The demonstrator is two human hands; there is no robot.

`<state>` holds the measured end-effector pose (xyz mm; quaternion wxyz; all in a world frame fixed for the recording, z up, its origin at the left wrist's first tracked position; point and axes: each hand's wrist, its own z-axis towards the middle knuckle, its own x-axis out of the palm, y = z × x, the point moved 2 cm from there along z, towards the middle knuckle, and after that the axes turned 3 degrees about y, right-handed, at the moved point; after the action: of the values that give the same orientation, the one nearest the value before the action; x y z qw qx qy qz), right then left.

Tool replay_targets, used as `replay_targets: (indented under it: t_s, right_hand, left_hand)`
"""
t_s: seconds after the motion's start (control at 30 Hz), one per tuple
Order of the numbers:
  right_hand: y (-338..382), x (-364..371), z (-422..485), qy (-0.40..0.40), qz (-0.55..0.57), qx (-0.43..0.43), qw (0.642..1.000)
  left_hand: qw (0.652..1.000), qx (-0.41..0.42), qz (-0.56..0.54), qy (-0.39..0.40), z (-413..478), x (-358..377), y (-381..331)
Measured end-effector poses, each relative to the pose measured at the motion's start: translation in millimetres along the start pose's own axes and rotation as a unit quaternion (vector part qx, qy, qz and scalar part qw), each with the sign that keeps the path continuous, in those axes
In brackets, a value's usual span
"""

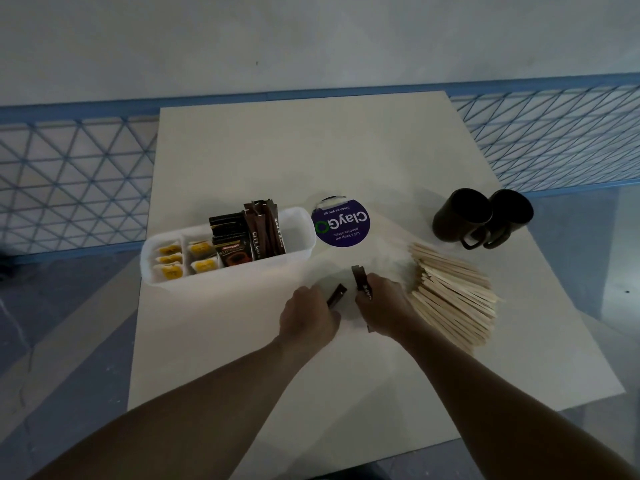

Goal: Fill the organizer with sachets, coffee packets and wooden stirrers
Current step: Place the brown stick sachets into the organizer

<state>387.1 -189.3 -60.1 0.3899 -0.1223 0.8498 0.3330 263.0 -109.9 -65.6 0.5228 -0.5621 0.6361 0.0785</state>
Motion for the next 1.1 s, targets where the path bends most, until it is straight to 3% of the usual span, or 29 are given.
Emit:
replay_targets:
  t_s: [0.27,0.57,0.77,1.1]
  right_hand:
    - [14.6,0.4,4.4,0.04,-0.05,0.022,0.998]
    - [44.0,-15.4,4.8,0.049,0.059,0.0,0.997]
    - [92.1,-32.5,7.6,0.017,0.217,-0.066,0.974]
    - [155.2,-37.4,15.3,-0.081,0.181,-0.135,0.971]
  left_hand:
    - [1.0,0.018,0.004,0.001,4.8,-16.2,2.0]
    - [0.996,0.029,-0.083,-0.007,5.1,-58.0,4.8]
    - [0.984,0.044,-0.149,-0.091,6.1,-111.9,4.7]
    - [0.941,0.064,-0.229,-0.241,7.7,-161.7,23.5]
